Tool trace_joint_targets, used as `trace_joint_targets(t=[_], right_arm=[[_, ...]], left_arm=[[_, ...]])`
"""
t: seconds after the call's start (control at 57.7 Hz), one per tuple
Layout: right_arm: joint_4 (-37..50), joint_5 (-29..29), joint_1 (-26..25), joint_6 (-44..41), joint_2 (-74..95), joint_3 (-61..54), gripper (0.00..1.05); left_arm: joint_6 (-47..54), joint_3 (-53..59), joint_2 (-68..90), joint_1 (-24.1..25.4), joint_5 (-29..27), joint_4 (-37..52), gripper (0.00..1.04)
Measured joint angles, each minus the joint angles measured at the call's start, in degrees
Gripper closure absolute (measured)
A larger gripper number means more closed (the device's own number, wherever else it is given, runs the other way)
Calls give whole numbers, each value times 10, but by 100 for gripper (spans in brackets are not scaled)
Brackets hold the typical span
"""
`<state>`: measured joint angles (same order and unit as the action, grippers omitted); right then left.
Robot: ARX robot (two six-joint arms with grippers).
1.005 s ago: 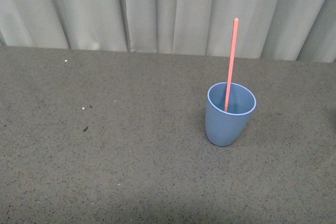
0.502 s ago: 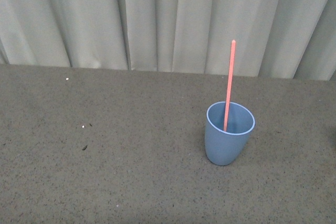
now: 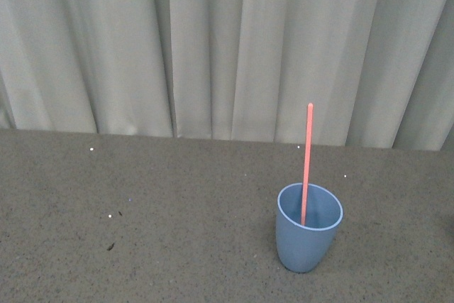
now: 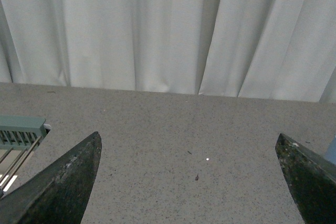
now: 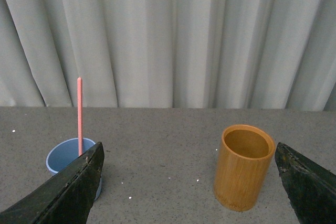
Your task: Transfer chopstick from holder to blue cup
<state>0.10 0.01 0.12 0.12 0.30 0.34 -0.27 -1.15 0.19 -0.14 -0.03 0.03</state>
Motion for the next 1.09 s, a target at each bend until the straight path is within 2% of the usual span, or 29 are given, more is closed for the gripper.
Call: trace_joint_targets(t=[1.092], right_arm=[[0,0,0,0,0,0,9]], left_arm=[[0,0,0,0,0,0,7]])
